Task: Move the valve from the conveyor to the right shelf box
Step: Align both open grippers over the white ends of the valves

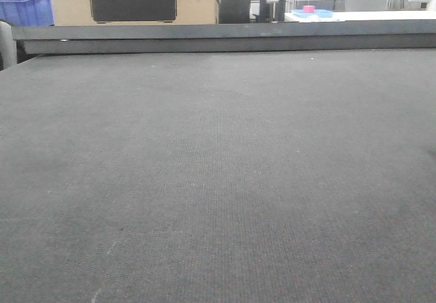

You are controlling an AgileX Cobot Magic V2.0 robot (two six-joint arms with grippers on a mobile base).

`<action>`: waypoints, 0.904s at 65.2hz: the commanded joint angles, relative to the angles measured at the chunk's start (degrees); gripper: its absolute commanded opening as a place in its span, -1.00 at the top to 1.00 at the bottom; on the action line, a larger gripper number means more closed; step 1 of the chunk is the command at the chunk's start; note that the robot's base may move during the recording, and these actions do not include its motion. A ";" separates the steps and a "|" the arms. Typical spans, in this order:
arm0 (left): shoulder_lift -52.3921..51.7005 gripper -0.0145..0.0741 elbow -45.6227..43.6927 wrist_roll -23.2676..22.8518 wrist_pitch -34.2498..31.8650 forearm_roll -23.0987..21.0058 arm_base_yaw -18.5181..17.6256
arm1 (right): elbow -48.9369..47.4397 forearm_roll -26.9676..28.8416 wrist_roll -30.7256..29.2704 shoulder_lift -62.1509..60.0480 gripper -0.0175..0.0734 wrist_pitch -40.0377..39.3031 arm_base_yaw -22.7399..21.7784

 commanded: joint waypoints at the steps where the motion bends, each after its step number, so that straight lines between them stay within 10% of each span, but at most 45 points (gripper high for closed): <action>1: 8.04 0.92 -6.29 0.04 6.37 0.10 -0.04 | -5.48 0.00 -0.10 6.29 0.98 5.17 0.20; 12: 22.67 0.92 -18.20 -0.18 18.71 -0.33 -0.04 | -13.54 0.00 -0.10 17.33 0.98 13.08 0.20; 59: 41.34 0.92 -27.63 -5.01 18.57 -4.18 0.01 | -19.76 -0.39 -0.10 26.45 0.98 10.76 0.20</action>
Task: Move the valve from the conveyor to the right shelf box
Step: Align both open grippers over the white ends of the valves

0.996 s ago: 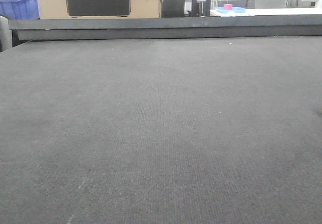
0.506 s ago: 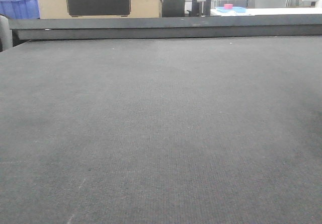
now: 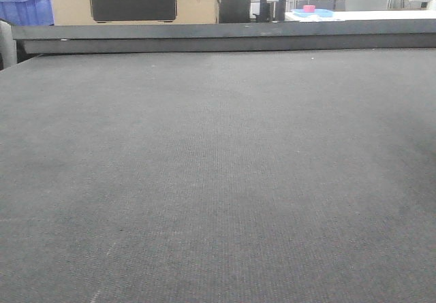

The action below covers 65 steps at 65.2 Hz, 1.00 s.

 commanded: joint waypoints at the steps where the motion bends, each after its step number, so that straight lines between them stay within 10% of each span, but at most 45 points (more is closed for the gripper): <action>1: -0.02 0.92 -0.50 -0.71 -0.19 -0.39 0.01 | -1.61 -0.50 -0.20 0.50 0.98 -0.37 0.20; 23: -0.02 0.92 -0.50 -2.31 -0.22 0.20 0.63 | -11.13 -1.22 8.06 10.64 0.97 9.55 0.20; 46: -0.02 0.92 -0.50 3.34 6.22 -6.72 11.07 | -16.94 -6.68 9.40 20.60 0.95 17.16 0.20; 65: 0.22 0.92 -0.50 4.61 5.71 -9.50 11.16 | -16.94 -9.40 10.34 21.48 -0.11 18.54 0.20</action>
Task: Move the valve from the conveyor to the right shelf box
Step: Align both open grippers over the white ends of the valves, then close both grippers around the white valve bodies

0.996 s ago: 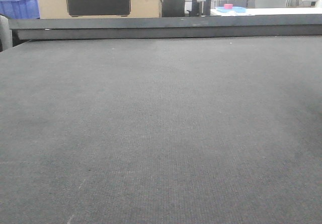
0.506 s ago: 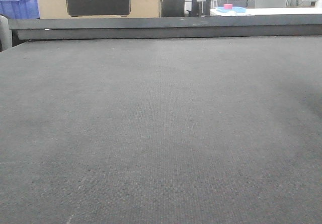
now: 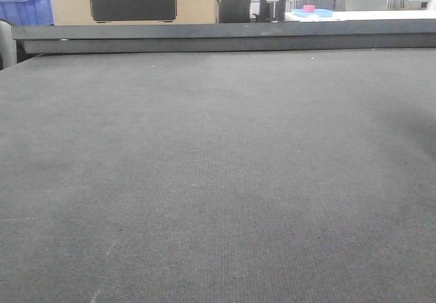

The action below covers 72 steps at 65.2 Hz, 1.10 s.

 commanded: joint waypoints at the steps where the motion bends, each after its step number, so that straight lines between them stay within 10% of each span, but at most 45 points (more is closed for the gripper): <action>1: 0.11 0.92 -0.50 0.58 -0.29 -0.71 0.14 | -0.45 -0.88 0.15 0.12 -0.16 0.26 0.20; 16: 0.91 0.92 -0.50 2.08 -0.29 -0.84 0.14 | 0.45 0.51 0.15 2.85 -0.62 0.06 0.20; 72: 0.89 0.92 -0.50 2.08 -0.73 -0.84 0.14 | 5.80 1.17 -2.05 9.22 -0.62 -5.62 0.31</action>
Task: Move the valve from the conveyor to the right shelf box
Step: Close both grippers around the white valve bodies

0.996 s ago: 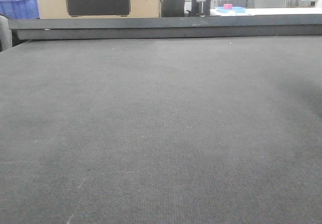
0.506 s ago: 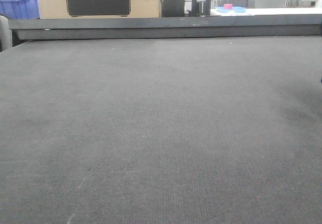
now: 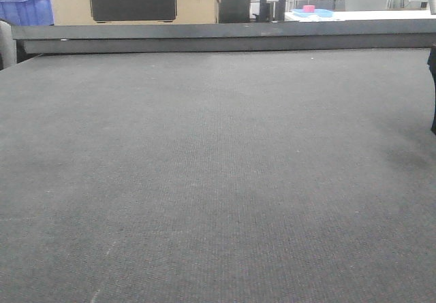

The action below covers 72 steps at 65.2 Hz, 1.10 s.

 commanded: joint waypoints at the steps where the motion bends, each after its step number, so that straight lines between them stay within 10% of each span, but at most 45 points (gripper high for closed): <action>1: -0.12 0.92 -0.50 0.15 -0.71 -0.58 0.14 | 0.14 -0.39 -1.00 0.10 -0.62 -0.91 -0.01; 28: -0.12 0.92 -0.50 0.15 -0.71 -0.58 0.14 | 0.14 -0.39 -1.56 0.10 -0.57 -0.97 -0.01; 49: -0.12 0.92 -0.50 0.15 -0.71 -0.58 0.14 | 0.14 -0.39 -1.56 0.10 0.98 -0.54 -0.01; 72: 0.01 0.88 -0.50 3.37 -0.42 -0.14 0.14 | -5.32 -0.14 -1.56 -0.72 0.97 6.30 -0.01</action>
